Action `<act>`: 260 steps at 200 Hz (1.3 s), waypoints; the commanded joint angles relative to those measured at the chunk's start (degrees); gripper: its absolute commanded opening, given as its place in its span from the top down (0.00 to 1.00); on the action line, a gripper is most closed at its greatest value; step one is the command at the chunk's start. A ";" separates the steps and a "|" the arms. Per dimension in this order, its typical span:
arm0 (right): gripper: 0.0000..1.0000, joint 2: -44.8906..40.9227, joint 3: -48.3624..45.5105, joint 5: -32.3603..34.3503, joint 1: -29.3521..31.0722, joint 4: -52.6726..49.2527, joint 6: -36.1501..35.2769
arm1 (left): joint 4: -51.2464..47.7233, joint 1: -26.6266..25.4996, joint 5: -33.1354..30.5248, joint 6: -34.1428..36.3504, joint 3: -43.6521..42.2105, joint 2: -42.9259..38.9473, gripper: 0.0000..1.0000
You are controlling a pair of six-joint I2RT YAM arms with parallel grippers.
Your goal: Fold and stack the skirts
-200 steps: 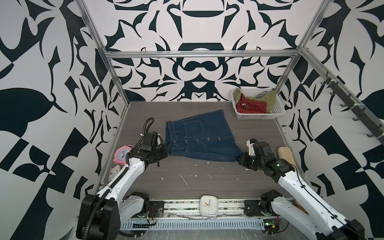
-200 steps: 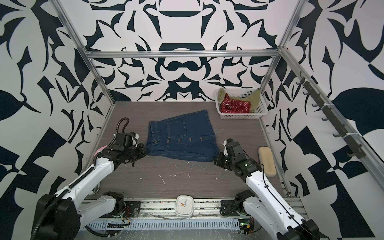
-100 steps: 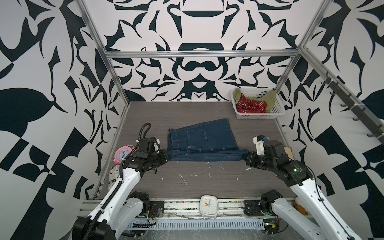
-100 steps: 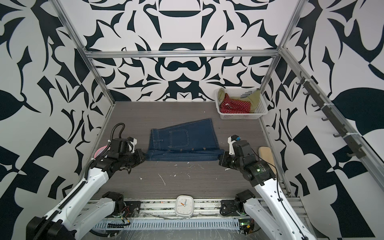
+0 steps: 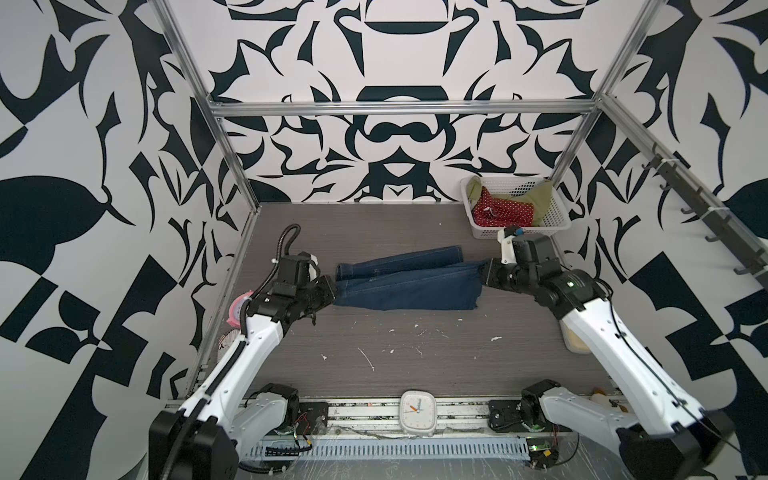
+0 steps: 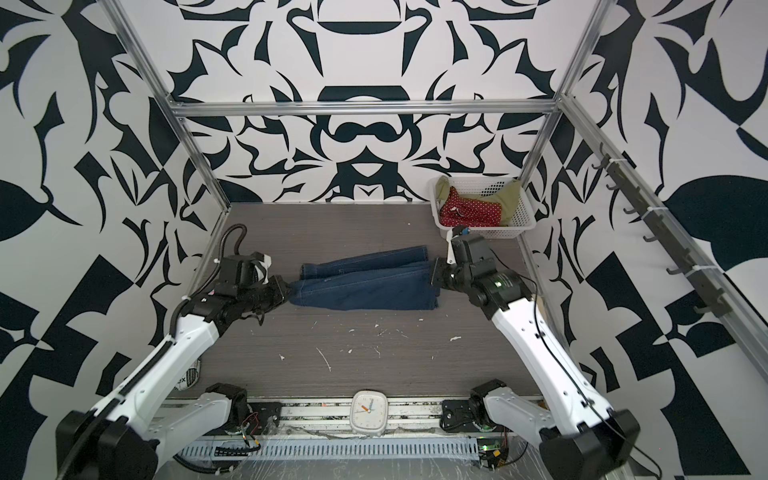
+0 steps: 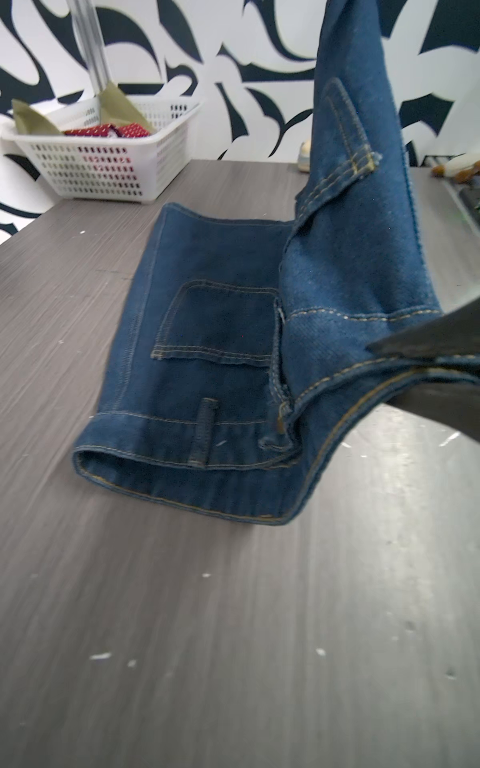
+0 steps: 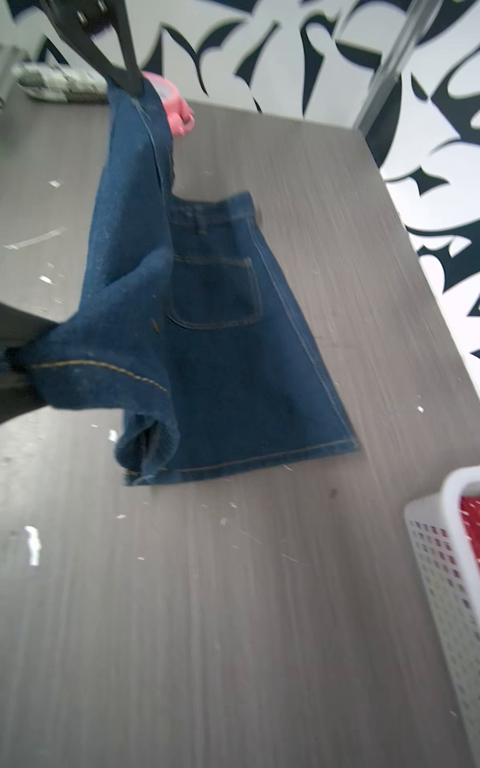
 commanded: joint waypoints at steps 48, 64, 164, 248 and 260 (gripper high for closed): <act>1.00 13.04 5.69 9.76 -1.63 10.37 -3.13 | 4.24 1.69 -6.16 5.57 5.57 10.94 1.00; 1.00 15.48 6.90 9.98 -2.45 10.68 -2.80 | 4.47 2.67 -6.19 6.82 6.53 13.87 1.00; 0.54 36.86 20.99 6.96 -5.50 20.64 -3.62 | 9.60 7.69 -11.65 14.45 17.80 28.57 0.46; 0.45 35.88 25.92 -6.16 -2.48 14.60 -4.16 | 11.52 3.68 -8.02 11.06 16.19 27.96 0.40; 0.50 31.29 17.71 -5.49 -0.37 16.62 -4.04 | 12.79 3.26 -7.17 10.53 12.85 27.14 0.43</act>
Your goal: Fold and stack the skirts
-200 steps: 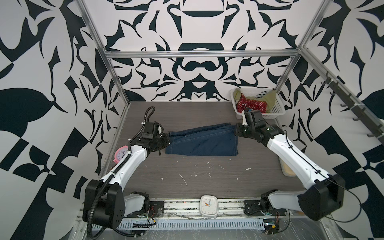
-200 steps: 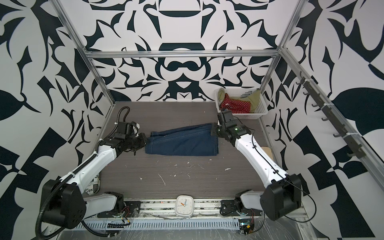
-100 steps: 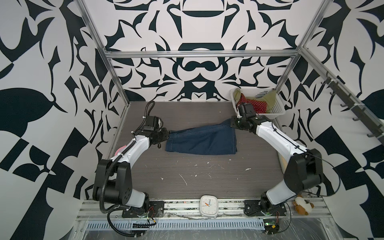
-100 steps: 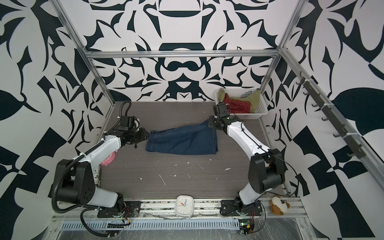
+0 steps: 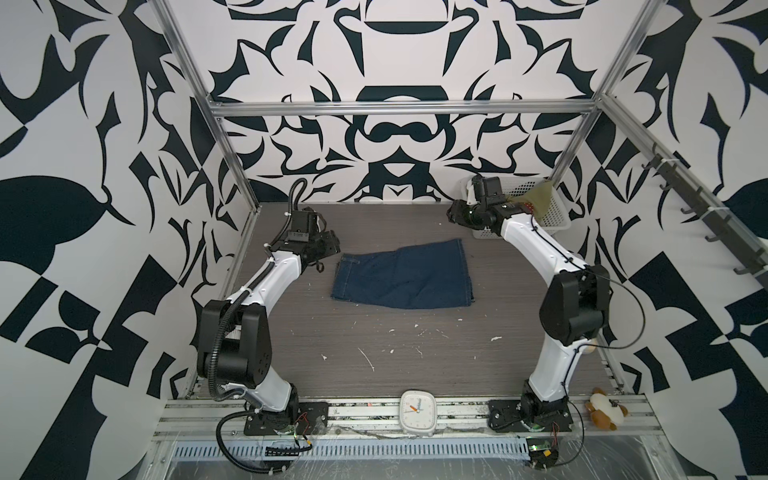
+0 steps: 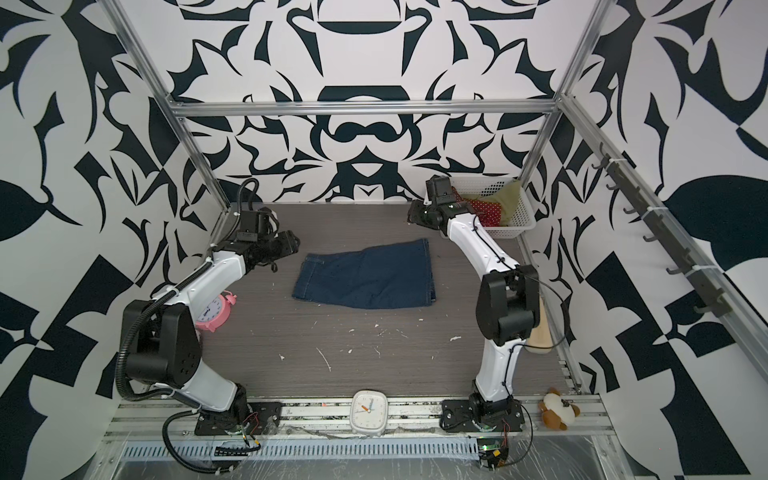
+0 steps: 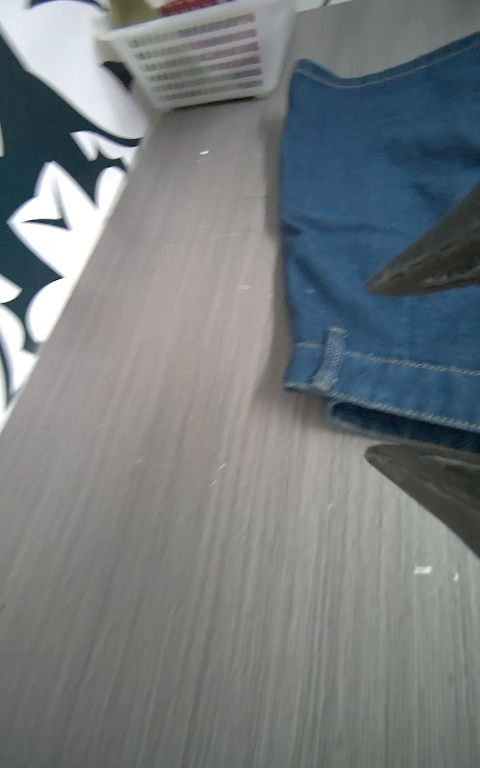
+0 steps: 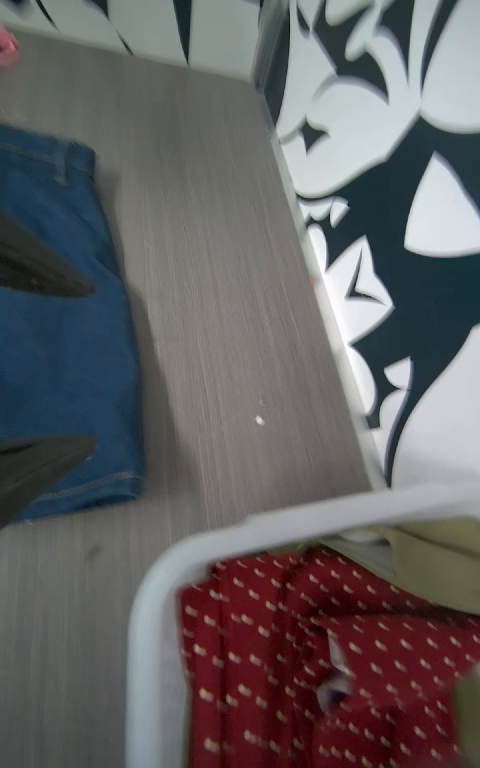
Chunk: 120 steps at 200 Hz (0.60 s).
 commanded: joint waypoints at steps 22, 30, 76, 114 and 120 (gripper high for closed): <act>0.71 -17.35 -26.89 -3.84 6.30 8.54 1.91 | 4.06 -1.80 4.08 -3.24 -11.97 -3.71 0.51; 0.77 -19.19 -32.18 -3.83 6.70 11.44 2.42 | 5.23 -2.63 4.19 -3.90 -13.57 -4.27 0.60; 0.83 -19.00 -45.81 -3.30 6.75 19.14 1.97 | 12.32 -4.18 3.62 -9.04 -21.38 -2.92 0.79; 0.84 -16.56 -48.83 -0.72 4.58 20.95 1.28 | 12.06 -3.57 0.44 -12.38 -25.64 -3.87 0.86; 0.84 -16.32 -49.25 -0.20 4.47 21.06 1.10 | 11.87 -3.43 -0.18 -12.70 -26.42 -4.46 0.86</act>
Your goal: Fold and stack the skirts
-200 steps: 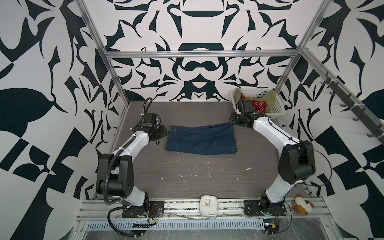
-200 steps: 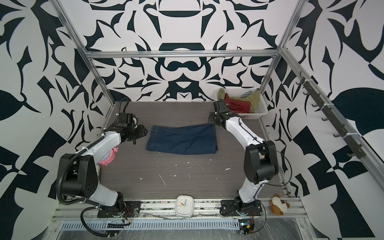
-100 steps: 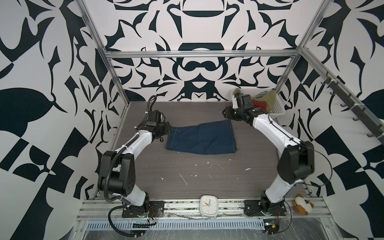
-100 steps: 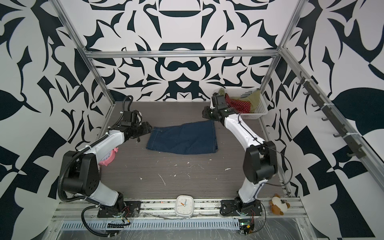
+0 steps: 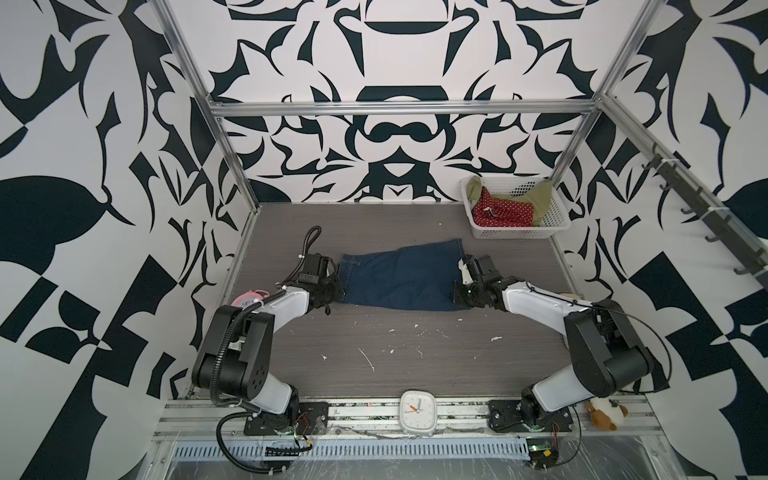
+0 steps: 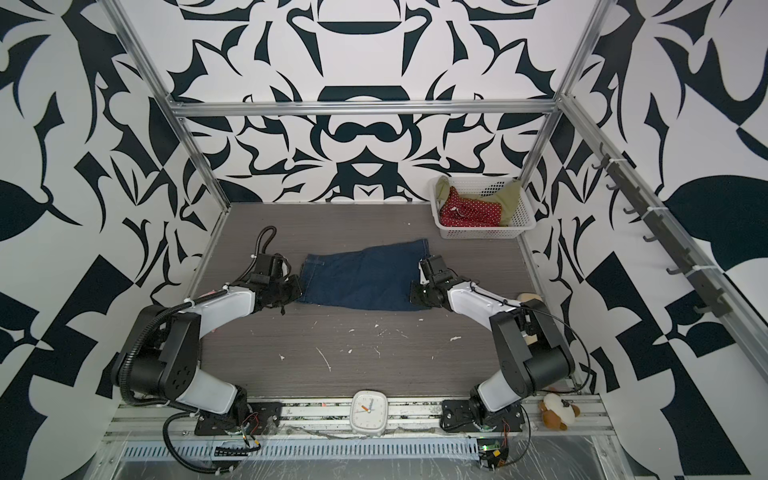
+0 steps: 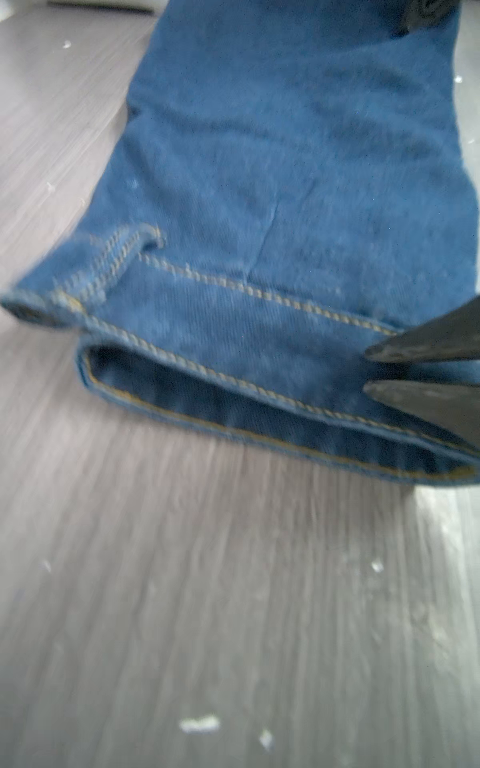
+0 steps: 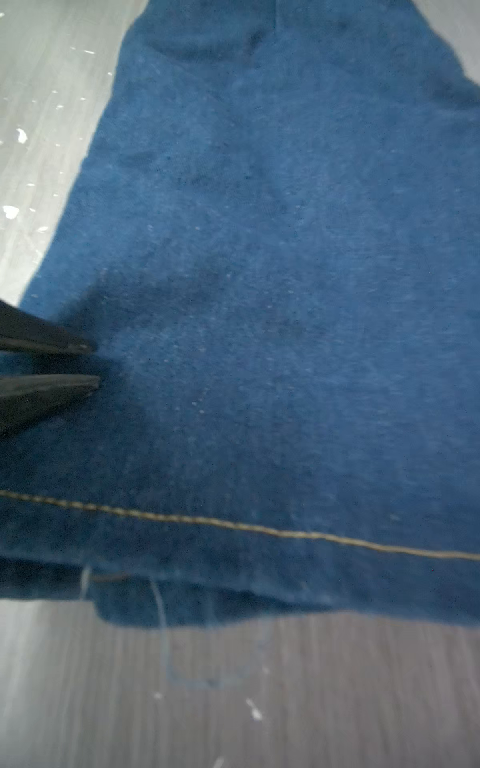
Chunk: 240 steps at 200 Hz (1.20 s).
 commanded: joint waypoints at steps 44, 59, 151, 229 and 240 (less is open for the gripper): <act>0.85 1.06 -2.28 1.93 -1.39 5.10 0.11 | 0.52 4.51 -1.71 -3.69 -4.91 -3.58 0.80; 0.85 -0.06 -1.29 0.97 -1.36 3.51 0.34 | 0.55 4.64 -0.77 -2.95 -3.93 -4.98 0.67; 0.58 -2.63 10.78 5.06 -2.69 -8.90 -1.80 | -4.44 5.69 6.26 2.33 7.43 1.66 0.10; 0.54 5.19 8.18 2.85 -5.75 -4.75 -0.79 | 3.57 4.01 11.36 1.37 5.32 10.10 0.18; 0.54 6.52 7.03 1.57 -5.70 -3.06 -0.74 | 5.55 3.76 12.03 0.15 4.47 11.06 0.21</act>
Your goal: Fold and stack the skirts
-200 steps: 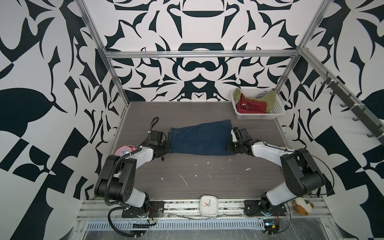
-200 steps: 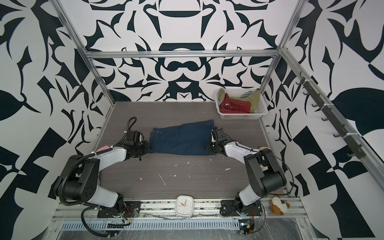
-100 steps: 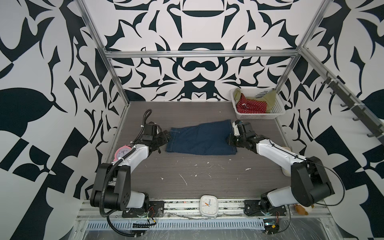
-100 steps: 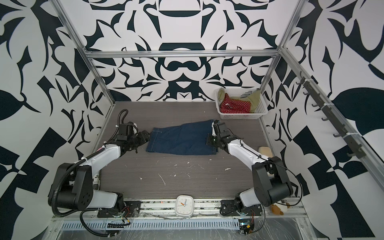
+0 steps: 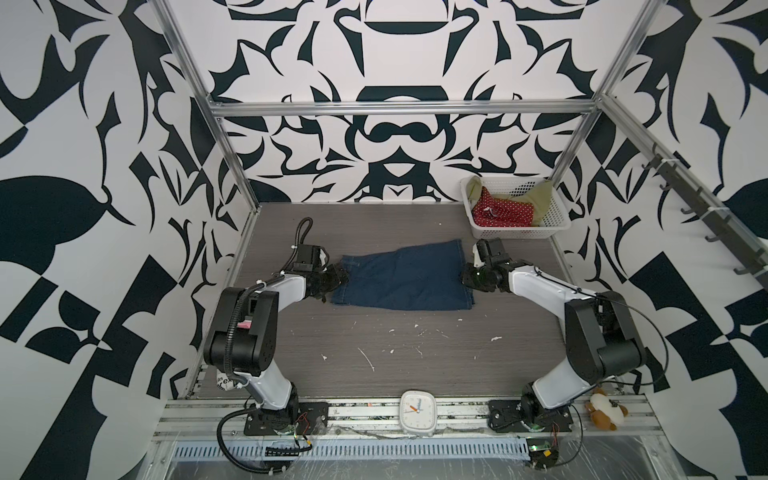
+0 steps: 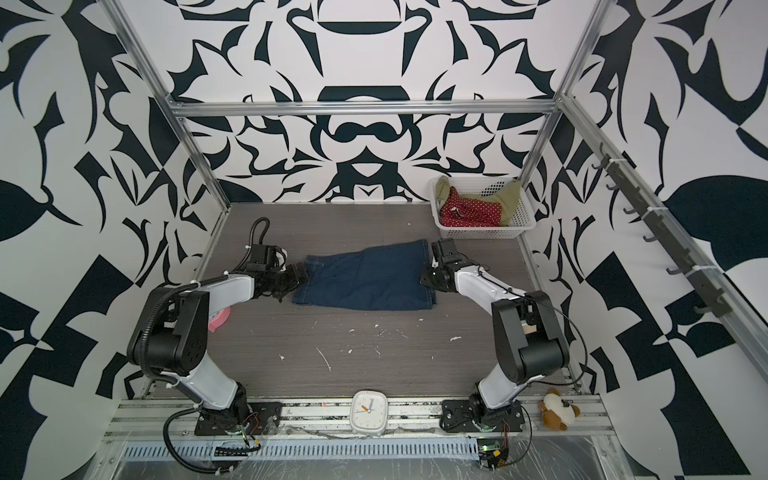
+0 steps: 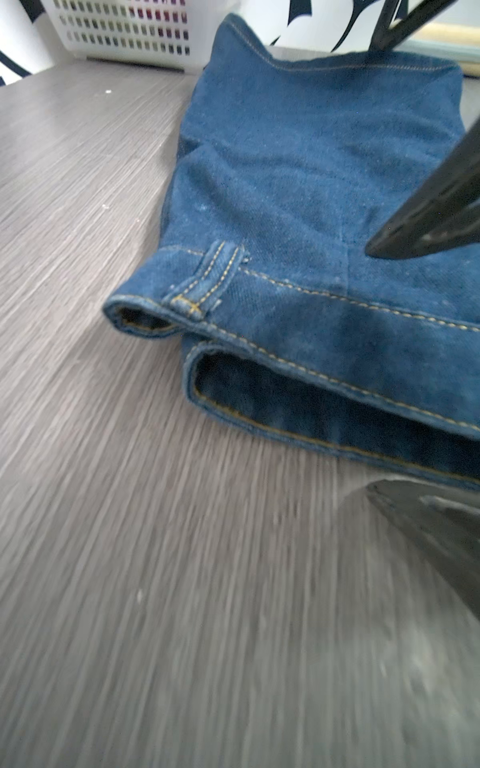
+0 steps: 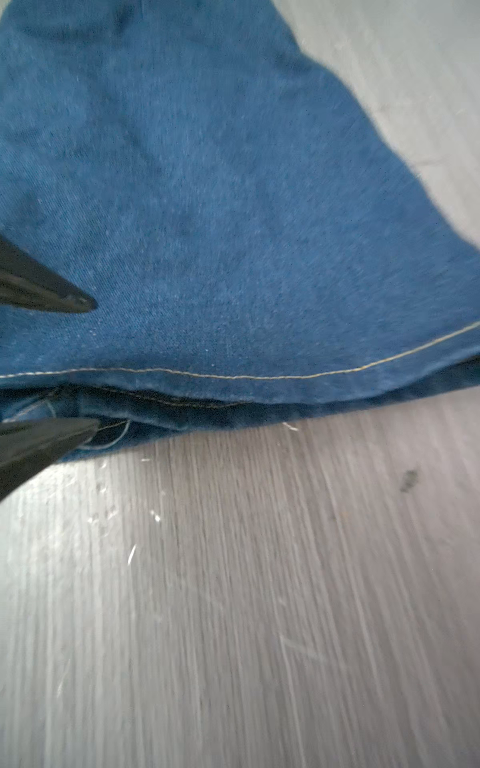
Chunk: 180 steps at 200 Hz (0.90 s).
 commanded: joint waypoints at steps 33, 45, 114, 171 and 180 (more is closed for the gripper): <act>0.55 5.12 -4.74 -4.58 0.27 6.91 1.12 | 8.96 -0.89 3.24 -4.01 -5.03 4.65 0.38; 0.56 5.85 -5.22 -5.30 0.35 7.80 1.59 | 9.07 -0.94 3.25 -3.92 -5.10 5.02 0.53; 0.59 6.44 -5.60 -7.10 3.35 9.10 2.20 | -0.09 -0.05 -3.54 -1.41 -5.51 -6.47 1.00; 0.60 8.78 -3.81 -8.07 16.12 11.13 7.41 | -19.68 3.45 -14.95 4.89 -1.53 -23.96 1.00; 0.60 10.12 -2.84 -8.24 18.69 12.01 8.69 | -21.27 3.45 -14.84 5.83 -0.46 -25.77 1.00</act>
